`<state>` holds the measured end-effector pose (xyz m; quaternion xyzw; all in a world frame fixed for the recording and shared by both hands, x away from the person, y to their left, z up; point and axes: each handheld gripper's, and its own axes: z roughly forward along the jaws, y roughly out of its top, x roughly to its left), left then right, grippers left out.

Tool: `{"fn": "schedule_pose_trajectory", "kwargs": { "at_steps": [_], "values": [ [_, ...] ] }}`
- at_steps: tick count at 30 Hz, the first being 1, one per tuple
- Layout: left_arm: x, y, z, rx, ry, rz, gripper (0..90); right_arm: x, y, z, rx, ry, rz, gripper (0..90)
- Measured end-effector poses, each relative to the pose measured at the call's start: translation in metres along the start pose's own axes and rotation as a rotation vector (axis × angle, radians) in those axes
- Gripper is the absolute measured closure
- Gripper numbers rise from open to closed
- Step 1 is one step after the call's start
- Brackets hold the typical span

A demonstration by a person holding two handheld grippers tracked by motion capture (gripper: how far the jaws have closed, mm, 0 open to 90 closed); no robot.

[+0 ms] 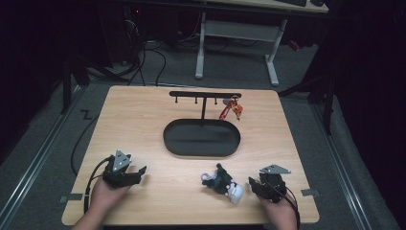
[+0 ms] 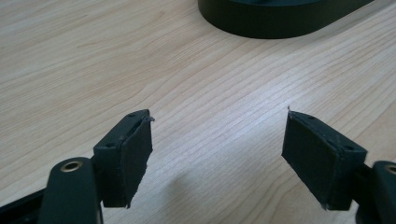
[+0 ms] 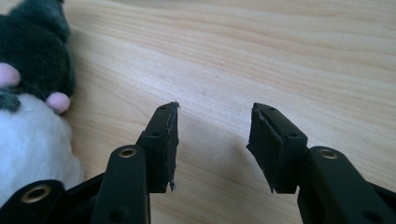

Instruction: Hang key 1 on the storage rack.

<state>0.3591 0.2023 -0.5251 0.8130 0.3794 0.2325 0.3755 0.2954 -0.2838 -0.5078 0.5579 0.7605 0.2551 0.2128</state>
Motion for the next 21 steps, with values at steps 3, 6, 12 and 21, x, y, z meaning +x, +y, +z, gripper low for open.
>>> {"fn": "schedule_pose_trajectory", "kwargs": {
  "at_steps": [3, 6, 12, 21],
  "values": [
    [0.0, 0.0, -0.002, -0.01, 0.001, 0.011, 24.1, 0.001, 0.003, -0.003, 0.05, 0.002, -0.003, 50.8],
    [0.0, 0.001, -0.003, -0.018, -0.004, 0.018, 24.2, 0.001, 0.01, -0.008, 0.118, -0.011, -0.039, 50.0],
    [0.0, 0.004, 0.0, -0.032, -0.021, 0.022, 24.3, 0.002, 0.026, -0.012, 0.247, -0.01, -0.083, 47.0],
    [-0.008, 0.008, 0.004, -0.034, -0.047, 0.073, 24.4, 0.005, 0.054, -0.005, 0.439, 0.006, -0.162, 40.7]
  ]
}}
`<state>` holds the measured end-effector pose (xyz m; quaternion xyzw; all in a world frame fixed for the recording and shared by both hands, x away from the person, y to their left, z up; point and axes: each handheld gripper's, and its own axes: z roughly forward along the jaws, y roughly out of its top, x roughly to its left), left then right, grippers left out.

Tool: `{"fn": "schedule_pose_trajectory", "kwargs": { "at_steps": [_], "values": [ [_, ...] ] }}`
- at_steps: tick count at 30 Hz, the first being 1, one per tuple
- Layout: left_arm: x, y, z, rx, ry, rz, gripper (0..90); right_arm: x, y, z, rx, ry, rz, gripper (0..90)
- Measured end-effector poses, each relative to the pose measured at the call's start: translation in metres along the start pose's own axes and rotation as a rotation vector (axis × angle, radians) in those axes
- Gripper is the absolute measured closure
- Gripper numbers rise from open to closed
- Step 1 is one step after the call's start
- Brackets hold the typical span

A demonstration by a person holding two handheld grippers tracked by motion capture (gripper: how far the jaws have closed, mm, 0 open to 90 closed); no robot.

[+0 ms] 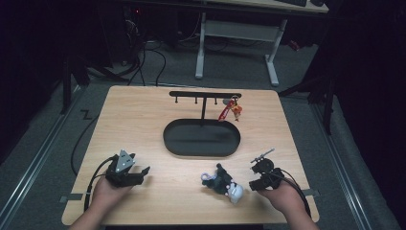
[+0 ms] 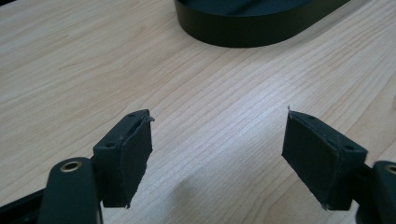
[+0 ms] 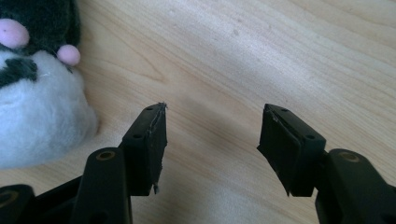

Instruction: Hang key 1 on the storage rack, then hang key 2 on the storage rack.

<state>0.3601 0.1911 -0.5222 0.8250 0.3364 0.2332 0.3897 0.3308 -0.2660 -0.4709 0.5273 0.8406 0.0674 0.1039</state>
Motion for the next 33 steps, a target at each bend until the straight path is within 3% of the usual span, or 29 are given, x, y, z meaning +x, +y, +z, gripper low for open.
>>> {"fn": "schedule_pose_trajectory", "kwargs": {
  "at_steps": [5, 8, 17, 23, 26, 28, 33],
  "values": [
    [-0.001, 0.001, 0.001, -0.003, -0.006, 0.006, 24.4, 0.001, 0.008, -0.004, 0.059, 0.018, -0.02, 37.1],
    [-0.002, 0.003, 0.001, -0.009, -0.008, 0.006, 24.4, 0.002, 0.011, -0.009, 0.064, 0.023, -0.014, 35.4],
    [-0.004, 0.002, 0.001, -0.004, -0.016, 0.006, 24.4, 0.011, 0.021, -0.025, 0.067, 0.046, -0.059, 31.8],
    [-0.003, 0.002, -0.001, -0.001, -0.014, 0.012, 24.4, 0.025, 0.03, -0.036, 0.056, 0.086, -0.089, 22.4],
    [-0.004, 0.0, -0.003, 0.003, -0.013, 0.016, 24.3, 0.032, 0.033, -0.037, 0.058, 0.104, -0.073, 15.2],
    [-0.003, 0.0, -0.004, -0.003, -0.012, 0.008, 24.3, 0.037, 0.034, -0.036, 0.047, 0.119, -0.109, 14.4],
    [-0.004, -0.001, -0.004, 0.007, -0.012, 0.01, 24.3, 0.05, 0.034, -0.027, 0.069, 0.137, -0.142, 12.7]
  ]
}}
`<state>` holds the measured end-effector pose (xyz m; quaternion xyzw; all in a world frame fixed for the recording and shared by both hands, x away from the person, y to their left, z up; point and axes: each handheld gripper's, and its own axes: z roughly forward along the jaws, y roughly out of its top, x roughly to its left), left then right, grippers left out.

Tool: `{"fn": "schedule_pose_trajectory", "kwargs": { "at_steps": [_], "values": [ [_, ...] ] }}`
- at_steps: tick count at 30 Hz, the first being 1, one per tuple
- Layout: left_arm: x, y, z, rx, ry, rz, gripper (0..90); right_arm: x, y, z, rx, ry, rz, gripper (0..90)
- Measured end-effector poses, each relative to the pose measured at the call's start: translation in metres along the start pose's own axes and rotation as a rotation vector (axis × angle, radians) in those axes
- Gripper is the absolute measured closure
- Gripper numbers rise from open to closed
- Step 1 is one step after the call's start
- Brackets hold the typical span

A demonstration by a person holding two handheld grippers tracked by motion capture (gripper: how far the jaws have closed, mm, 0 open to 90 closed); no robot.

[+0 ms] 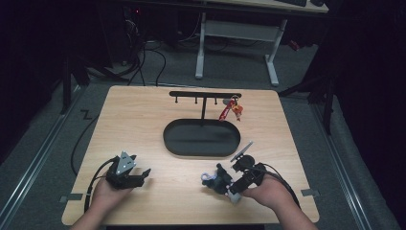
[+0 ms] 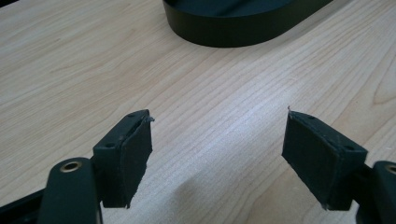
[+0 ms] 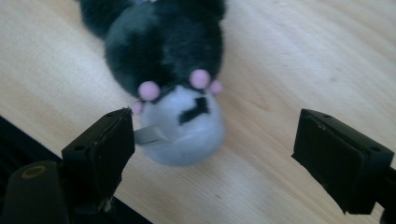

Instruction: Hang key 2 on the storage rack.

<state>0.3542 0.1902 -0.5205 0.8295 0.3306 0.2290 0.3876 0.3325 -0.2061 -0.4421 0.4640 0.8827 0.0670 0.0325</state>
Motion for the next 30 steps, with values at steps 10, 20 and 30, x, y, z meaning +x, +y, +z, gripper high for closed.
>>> {"fn": "schedule_pose_trajectory", "kwargs": {
  "at_steps": [10, 20, 30],
  "values": [
    [-0.001, -0.001, 0.001, 0.008, -0.005, 0.006, 24.3, 0.011, 0.001, 0.023, 0.021, 0.03, -0.052, 14.7],
    [-0.001, -0.001, 0.002, 0.013, -0.012, 0.012, 24.3, 0.013, 0.003, 0.043, 0.054, 0.033, -0.083, 19.7],
    [-0.001, -0.001, 0.002, 0.016, -0.015, 0.014, 24.3, 0.017, 0.006, 0.047, 0.044, 0.002, -0.122, 43.4]
  ]
}}
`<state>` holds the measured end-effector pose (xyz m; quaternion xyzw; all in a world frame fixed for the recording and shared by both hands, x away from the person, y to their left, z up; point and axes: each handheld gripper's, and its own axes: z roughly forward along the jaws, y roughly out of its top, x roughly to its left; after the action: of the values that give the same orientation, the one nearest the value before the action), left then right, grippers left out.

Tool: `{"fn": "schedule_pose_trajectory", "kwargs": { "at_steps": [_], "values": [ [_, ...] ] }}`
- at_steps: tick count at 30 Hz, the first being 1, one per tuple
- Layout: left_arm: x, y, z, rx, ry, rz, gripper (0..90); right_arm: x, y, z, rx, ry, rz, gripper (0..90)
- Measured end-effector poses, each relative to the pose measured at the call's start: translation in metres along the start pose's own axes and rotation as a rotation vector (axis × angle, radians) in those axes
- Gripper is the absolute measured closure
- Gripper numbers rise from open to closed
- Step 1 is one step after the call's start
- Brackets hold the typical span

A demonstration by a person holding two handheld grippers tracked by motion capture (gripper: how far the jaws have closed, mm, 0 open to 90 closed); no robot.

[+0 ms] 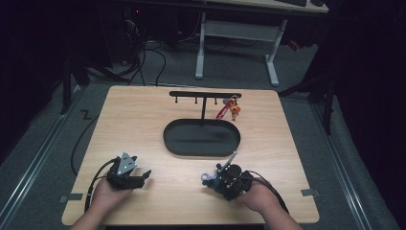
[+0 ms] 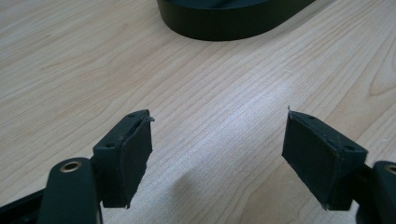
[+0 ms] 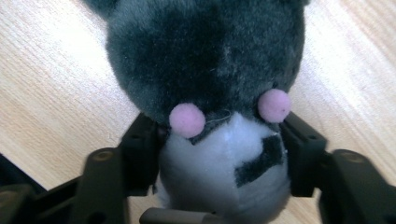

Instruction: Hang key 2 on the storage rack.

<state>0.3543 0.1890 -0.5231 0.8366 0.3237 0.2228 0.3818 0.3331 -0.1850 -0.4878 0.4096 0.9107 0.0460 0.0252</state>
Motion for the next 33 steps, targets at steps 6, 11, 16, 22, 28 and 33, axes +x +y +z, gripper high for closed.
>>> {"fn": "schedule_pose_trajectory", "kwargs": {
  "at_steps": [6, 11, 16, 22, 28, 33],
  "values": [
    [0.0, 0.0, 0.001, 0.003, -0.003, 0.001, 24.3, -0.002, 0.001, -0.008, -0.005, 0.006, 0.021, 47.0],
    [0.0, 0.0, 0.0, 0.0, -0.002, -0.001, 24.3, -0.009, 0.002, -0.023, -0.031, 0.008, 0.029, 47.2],
    [0.0, 0.0, -0.001, -0.001, 0.0, -0.002, 24.3, -0.014, 0.004, -0.037, -0.031, -0.001, 0.088, 47.2],
    [0.001, 0.0, -0.001, -0.007, 0.004, -0.004, 24.0, -0.024, 0.009, -0.052, -0.037, -0.013, 0.118, 47.2],
    [0.001, 0.0, -0.001, -0.007, 0.001, -0.007, 23.9, -0.031, 0.016, -0.064, -0.043, -0.016, 0.149, 47.2],
    [0.001, -0.001, -0.001, -0.004, -0.001, -0.005, 23.9, -0.037, 0.021, -0.071, -0.04, -0.019, 0.165, 47.2]
  ]
}}
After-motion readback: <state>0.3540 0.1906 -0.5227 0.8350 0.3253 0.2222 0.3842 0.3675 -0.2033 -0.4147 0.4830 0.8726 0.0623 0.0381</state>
